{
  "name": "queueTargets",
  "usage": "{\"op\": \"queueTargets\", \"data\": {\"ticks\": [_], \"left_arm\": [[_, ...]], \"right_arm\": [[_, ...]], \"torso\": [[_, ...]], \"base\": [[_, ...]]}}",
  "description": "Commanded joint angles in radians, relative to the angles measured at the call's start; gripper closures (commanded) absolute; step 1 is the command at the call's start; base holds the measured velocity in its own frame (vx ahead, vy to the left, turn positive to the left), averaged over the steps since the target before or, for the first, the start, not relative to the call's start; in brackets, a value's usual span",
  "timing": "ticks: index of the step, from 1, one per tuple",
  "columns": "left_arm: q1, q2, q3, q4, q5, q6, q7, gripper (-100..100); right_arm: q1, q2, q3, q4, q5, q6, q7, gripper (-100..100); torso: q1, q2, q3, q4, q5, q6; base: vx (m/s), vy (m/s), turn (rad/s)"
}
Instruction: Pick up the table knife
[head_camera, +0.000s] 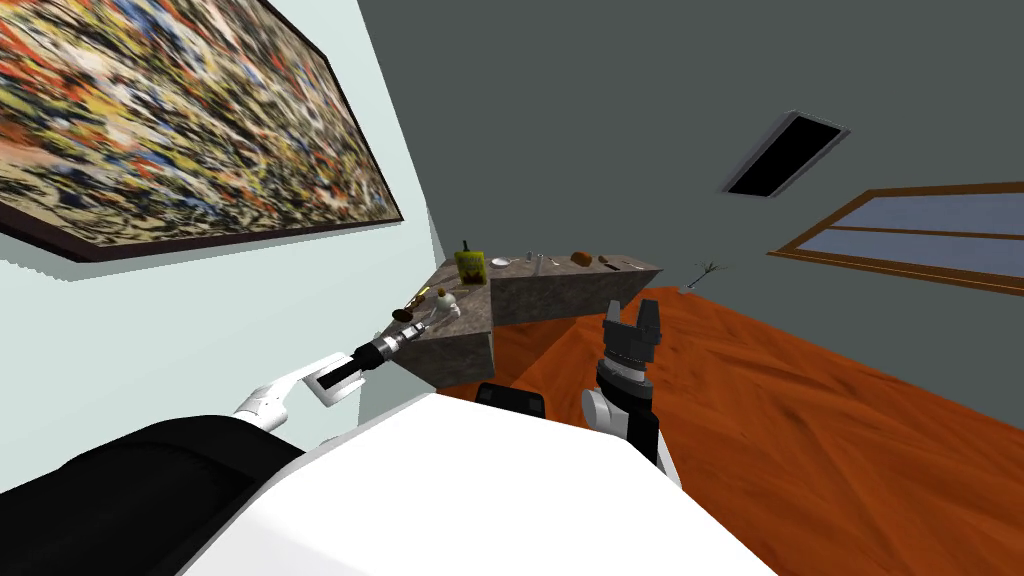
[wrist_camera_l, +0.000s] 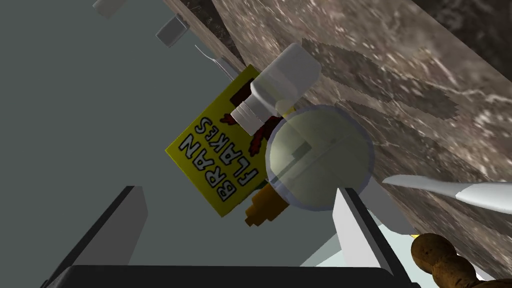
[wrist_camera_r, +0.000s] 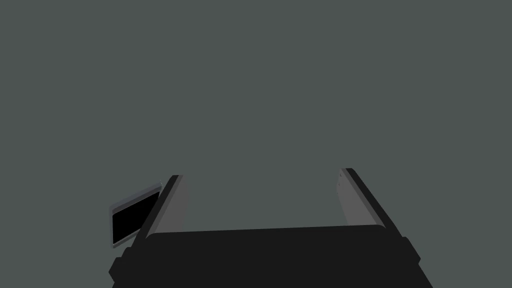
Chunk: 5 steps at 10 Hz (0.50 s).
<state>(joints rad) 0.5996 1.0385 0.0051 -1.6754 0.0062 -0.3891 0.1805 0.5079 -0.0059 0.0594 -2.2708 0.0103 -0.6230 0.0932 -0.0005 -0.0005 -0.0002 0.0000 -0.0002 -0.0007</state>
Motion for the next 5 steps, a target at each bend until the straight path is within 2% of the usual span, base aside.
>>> {"op": "queueTargets", "data": {"ticks": [1,2,5], "left_arm": [[0.007,0.049,-0.009,0.031,-0.004,0.037,0.002,-100],[0.007,0.049,-0.009,0.031,-0.004,0.037,0.002,-100],[0.015,0.143,-0.037,0.113,-0.019,0.129,0.005,-100]], "right_arm": [[0.0,0.0,0.0,0.0,0.0,0.0,0.0,0],[0.0,0.0,0.0,0.0,0.0,0.0,0.0,0],[0.0,0.0,0.0,0.0,0.0,0.0,0.0,0]], "torso": [[0.0,0.0,0.0,0.0,0.0,0.0],[0.0,0.0,0.0,0.0,0.0,0.001],[0.0,-0.001,0.0,0.0,0.0,0.001]], "base": [[0.008,-0.012,-0.128],[0.005,-0.004,-0.056],[0.016,-0.01,-0.174]]}}
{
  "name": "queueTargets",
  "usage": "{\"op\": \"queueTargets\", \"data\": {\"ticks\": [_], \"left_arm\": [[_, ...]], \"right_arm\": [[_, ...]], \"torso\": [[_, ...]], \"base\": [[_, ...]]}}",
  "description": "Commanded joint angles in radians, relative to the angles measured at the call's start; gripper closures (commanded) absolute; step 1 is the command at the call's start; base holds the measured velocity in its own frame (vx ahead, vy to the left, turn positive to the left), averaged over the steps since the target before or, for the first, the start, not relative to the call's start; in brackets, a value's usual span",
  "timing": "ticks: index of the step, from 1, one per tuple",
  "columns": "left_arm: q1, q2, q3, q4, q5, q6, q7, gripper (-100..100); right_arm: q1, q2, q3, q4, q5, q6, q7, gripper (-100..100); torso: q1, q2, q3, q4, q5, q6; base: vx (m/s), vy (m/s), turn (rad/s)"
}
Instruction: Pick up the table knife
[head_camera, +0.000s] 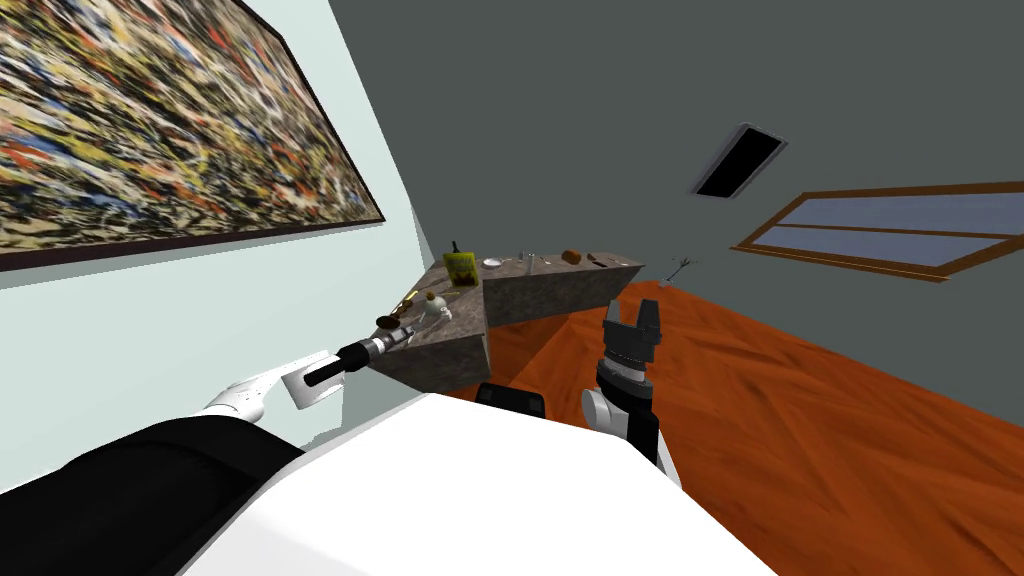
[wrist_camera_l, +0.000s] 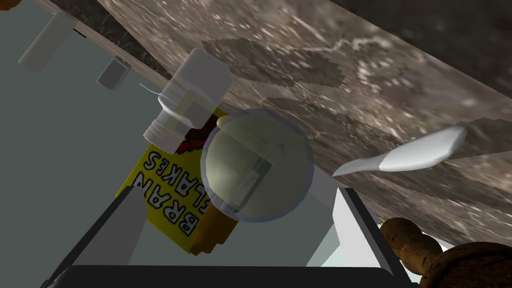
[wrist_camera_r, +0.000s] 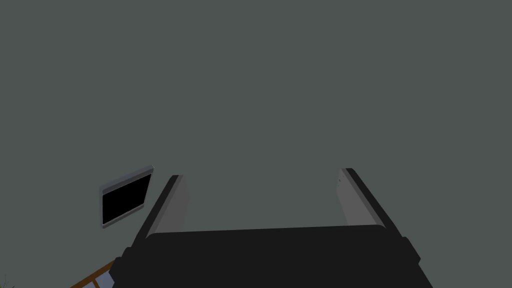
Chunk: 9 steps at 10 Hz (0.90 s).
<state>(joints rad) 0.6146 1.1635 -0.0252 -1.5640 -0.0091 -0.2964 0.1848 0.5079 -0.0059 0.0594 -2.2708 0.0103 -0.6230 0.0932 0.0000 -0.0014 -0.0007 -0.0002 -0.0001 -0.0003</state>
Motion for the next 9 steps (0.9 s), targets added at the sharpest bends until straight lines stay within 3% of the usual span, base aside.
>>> {"op": "queueTargets", "data": {"ticks": [1,5,6,9], "left_arm": [[0.0,0.022,-0.007,0.002,-0.003,0.037,0.001,-100],[0.014,0.117,-0.058,0.095,-0.028,0.158,0.003,-100],[0.014,0.117,-0.058,0.095,-0.028,0.16,0.003,-100],[0.025,0.162,-0.102,0.146,-0.047,0.242,0.004,-100]], "right_arm": [[0.0,0.0,0.0,0.0,0.0,0.0,0.0,0],[0.0,0.0,0.0,0.0,0.0,0.0,0.0,0],[0.0,0.0,0.0,0.0,0.0,0.0,0.0,0],[0.0,0.0,0.0,0.0,0.0,0.0,0.0,0]], "torso": [[0.0,0.0,0.0,0.0,0.0,0.0],[-0.001,-0.001,0.0,0.0,0.0,0.0],[-0.001,-0.001,-0.001,0.0,0.0,0.0],[-0.001,-0.001,-0.001,0.0,0.0,0.0]], "base": [[0.017,-0.002,-0.032],[0.026,-0.018,-0.175],[0.031,-0.01,-0.052],[0.038,-0.014,-0.138]]}}
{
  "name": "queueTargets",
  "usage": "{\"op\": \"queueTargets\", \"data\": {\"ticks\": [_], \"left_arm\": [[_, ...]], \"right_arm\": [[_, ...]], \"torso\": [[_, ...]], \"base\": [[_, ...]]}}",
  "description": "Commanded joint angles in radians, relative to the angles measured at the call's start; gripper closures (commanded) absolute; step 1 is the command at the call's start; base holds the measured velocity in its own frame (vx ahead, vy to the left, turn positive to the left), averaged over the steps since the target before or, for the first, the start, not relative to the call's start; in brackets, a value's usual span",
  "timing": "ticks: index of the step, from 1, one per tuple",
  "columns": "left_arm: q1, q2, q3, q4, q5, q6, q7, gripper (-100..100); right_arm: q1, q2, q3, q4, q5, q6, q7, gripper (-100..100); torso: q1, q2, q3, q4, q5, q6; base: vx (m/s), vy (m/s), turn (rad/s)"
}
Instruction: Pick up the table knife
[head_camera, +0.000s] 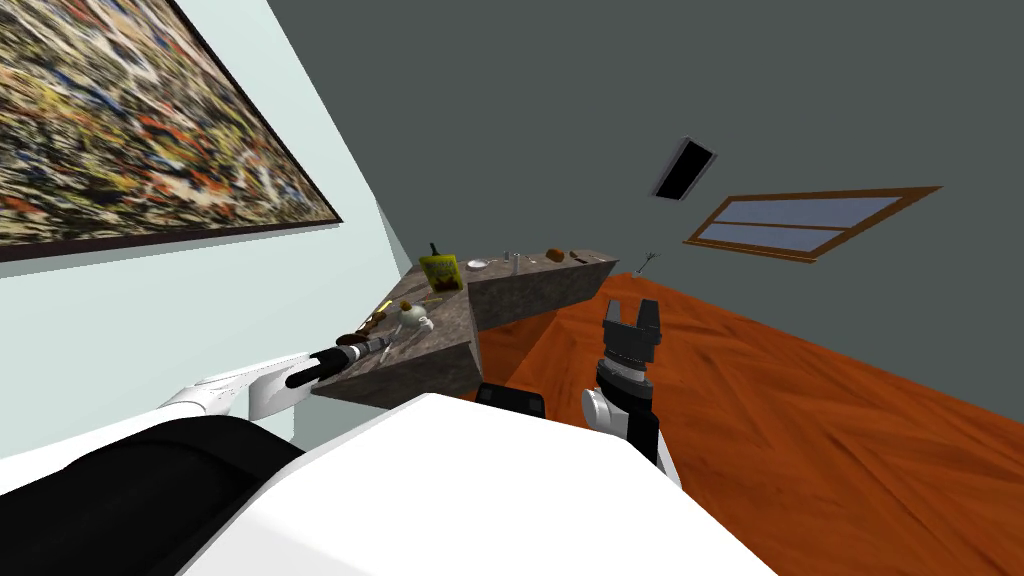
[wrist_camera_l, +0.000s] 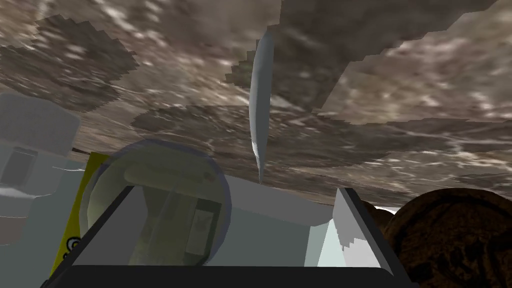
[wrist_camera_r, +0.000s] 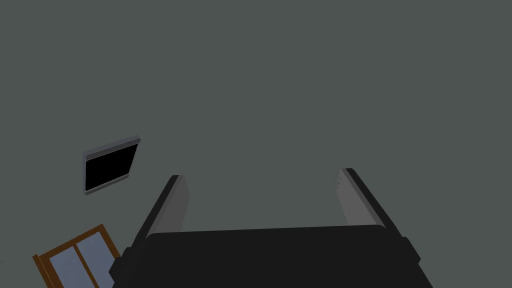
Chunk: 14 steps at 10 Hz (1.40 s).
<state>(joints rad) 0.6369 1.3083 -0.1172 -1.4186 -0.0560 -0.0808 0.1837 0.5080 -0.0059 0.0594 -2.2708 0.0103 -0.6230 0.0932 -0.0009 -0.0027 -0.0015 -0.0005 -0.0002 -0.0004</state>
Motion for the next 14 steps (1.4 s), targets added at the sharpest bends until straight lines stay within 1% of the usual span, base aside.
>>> {"op": "queueTargets", "data": {"ticks": [1,3,5,6,7,8,10,11,12,14], "left_arm": [[0.006,0.028,-0.023,0.014,-0.006,0.05,0.005,-100],[0.011,0.043,-0.048,0.034,-0.016,0.088,0.005,-100],[0.018,0.05,-0.074,0.048,-0.025,0.122,0.005,-100],[0.004,0.054,-0.075,0.046,-0.019,0.111,0.008,-100],[0.004,0.055,-0.078,0.047,-0.018,0.115,0.009,0],[-0.01,0.024,-0.082,0.072,-0.027,0.111,-0.005,-100],[-0.024,-0.008,-0.087,0.097,-0.035,0.108,-0.019,-100],[-0.027,0.002,-0.092,0.096,-0.031,0.107,-0.013,-100],[-0.029,0.0,-0.092,0.098,-0.032,0.106,-0.015,100],[-0.028,0.001,-0.092,0.099,-0.032,0.109,-0.014,100]], "right_arm": [[0.0,0.0,0.0,0.0,0.0,0.0,0.0,0],[0.0,0.0,0.0,0.0,0.0,0.0,0.0,0],[0.0,0.0,0.0,0.0,0.0,0.0,0.0,0],[0.0,0.0,0.0,0.0,0.0,0.0,0.0,0],[0.0,0.0,0.0,0.0,0.0,0.0,0.0,0],[0.0,0.0,0.0,0.0,0.0,0.0,0.0,0],[0.0,0.0,0.0,0.0,0.0,0.0,0.0,0],[0.0,0.0,0.0,0.0,0.0,0.0,0.0,0],[0.0,0.0,0.0,0.0,0.0,0.0,0.0,0],[0.0,0.0,0.0,0.0,0.0,0.0,0.0,0]], "torso": [[0.0,0.0,0.0,0.0,0.0,0.0],[-0.001,0.0,0.0,0.0,0.0,0.0],[-0.001,0.0,0.0,0.0,0.0,0.0],[-0.001,0.0,0.0,0.0,0.0,0.0],[-0.001,0.002,0.001,0.0,0.0,-0.001],[0.0,0.003,0.002,0.001,0.0,-0.001],[0.004,0.001,0.0,0.0,0.001,0.0],[0.004,0.001,0.0,0.0,0.001,-0.001],[0.002,0.002,0.001,0.0,0.001,-0.001],[0.001,0.003,0.002,0.001,0.001,0.001]], "base": [[0.042,-0.02,-0.185],[0.038,-0.022,-0.133],[0.043,-0.028,-0.099],[0.015,-0.013,-0.019],[0.0,0.0,0.0],[0.034,0.028,-0.097],[0.04,0.046,-0.073],[0.015,0.016,-0.007],[0.0,0.0,0.0],[0.0,0.002,0.008]]}}
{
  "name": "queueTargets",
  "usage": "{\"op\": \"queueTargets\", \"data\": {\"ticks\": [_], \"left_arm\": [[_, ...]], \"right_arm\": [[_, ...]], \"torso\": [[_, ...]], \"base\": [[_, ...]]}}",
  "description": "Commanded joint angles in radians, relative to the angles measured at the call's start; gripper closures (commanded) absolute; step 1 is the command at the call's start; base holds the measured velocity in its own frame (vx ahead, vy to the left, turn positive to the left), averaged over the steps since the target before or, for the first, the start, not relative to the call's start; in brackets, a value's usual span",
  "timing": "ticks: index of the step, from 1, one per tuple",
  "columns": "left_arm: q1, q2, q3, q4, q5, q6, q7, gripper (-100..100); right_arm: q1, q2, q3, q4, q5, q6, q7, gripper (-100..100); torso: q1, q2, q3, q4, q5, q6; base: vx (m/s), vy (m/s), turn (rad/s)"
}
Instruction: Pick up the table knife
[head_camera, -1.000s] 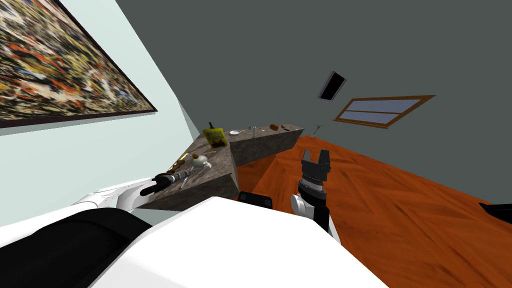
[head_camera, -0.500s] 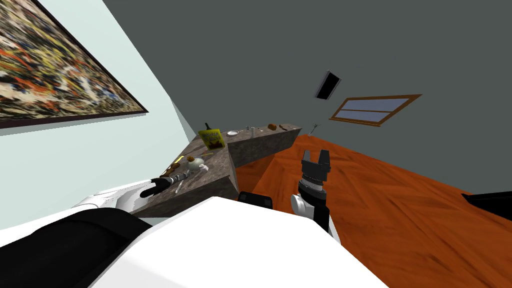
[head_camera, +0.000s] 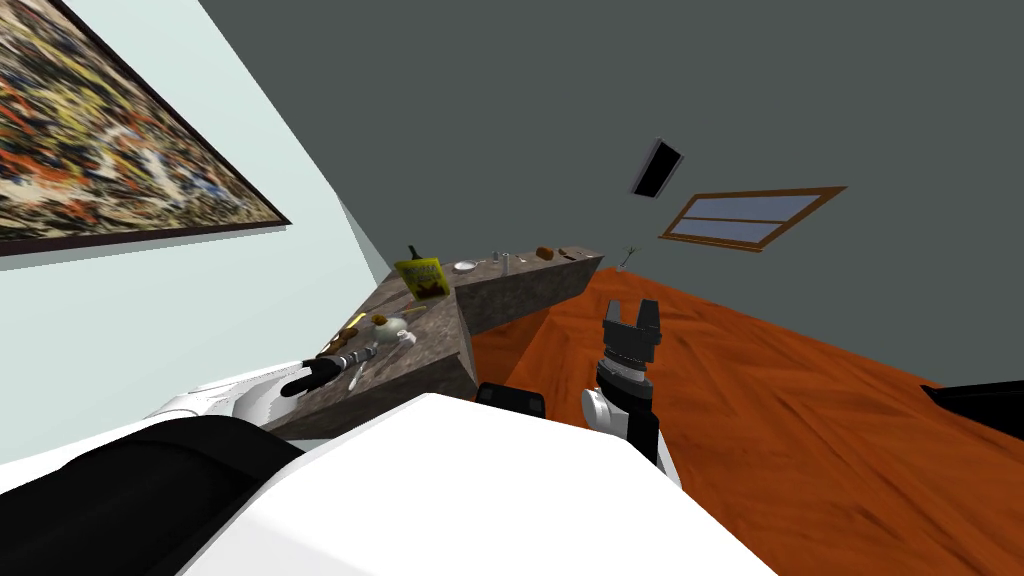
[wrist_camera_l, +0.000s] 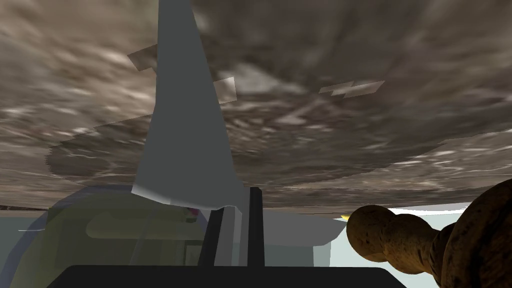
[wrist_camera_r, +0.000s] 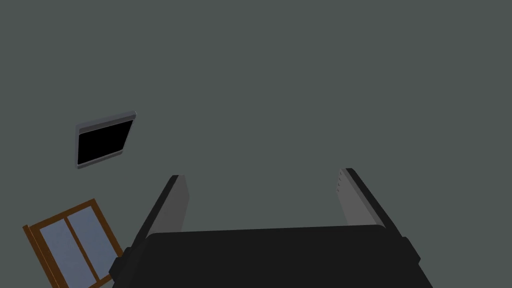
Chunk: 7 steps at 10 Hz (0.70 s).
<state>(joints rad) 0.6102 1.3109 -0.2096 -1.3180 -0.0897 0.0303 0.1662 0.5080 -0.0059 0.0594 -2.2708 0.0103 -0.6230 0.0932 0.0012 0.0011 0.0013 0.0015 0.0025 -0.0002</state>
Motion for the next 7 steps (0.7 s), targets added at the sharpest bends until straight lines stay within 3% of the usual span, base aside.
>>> {"op": "queueTargets", "data": {"ticks": [1,2,3,4,5,6,7], "left_arm": [[0.0,0.0,0.0,0.0,0.0,0.0,0.0,100],[0.0,0.0,0.0,0.0,0.0,-0.001,0.0,100],[-0.001,0.0,0.0,-0.001,0.0,-0.001,0.0,0],[0.017,0.021,0.01,-0.029,0.007,0.0,0.012,100],[0.028,0.046,0.014,-0.049,0.014,0.003,0.023,100],[0.015,0.038,0.006,-0.035,0.013,0.001,0.018,100],[0.016,0.04,0.006,-0.036,0.014,0.0,0.02,0]], "right_arm": [[0.0,0.0,0.0,0.0,0.0,0.0,0.0,0],[0.0,0.0,0.0,0.0,0.0,0.0,0.0,0],[0.0,0.0,0.0,0.0,0.0,0.0,0.0,0],[0.0,0.0,0.0,0.0,0.0,0.0,0.0,0],[0.0,0.0,0.0,0.0,0.0,0.0,0.0,0],[0.0,0.0,0.0,0.0,0.0,0.0,0.0,0],[0.0,0.0,0.0,0.0,0.0,0.0,0.0,0]], "torso": [[0.0,0.0,0.0,0.0,0.0,0.0],[0.0,0.0,0.0,0.0,0.0,0.0],[0.001,0.0,0.0,0.0,0.0,-0.001],[0.001,0.0,0.0,0.0,0.0,-0.001],[-0.001,0.002,0.001,0.0,-0.001,-0.001],[-0.003,0.003,0.001,0.0,-0.001,-0.002],[-0.002,0.002,0.001,0.0,-0.001,-0.001]], "base": [[0.0,0.0,0.0],[0.0,0.0,0.0],[0.0,0.0,0.0],[-0.021,-0.024,0.074],[-0.042,-0.054,0.119],[-0.02,-0.027,0.028],[-0.004,-0.005,-0.002]]}}
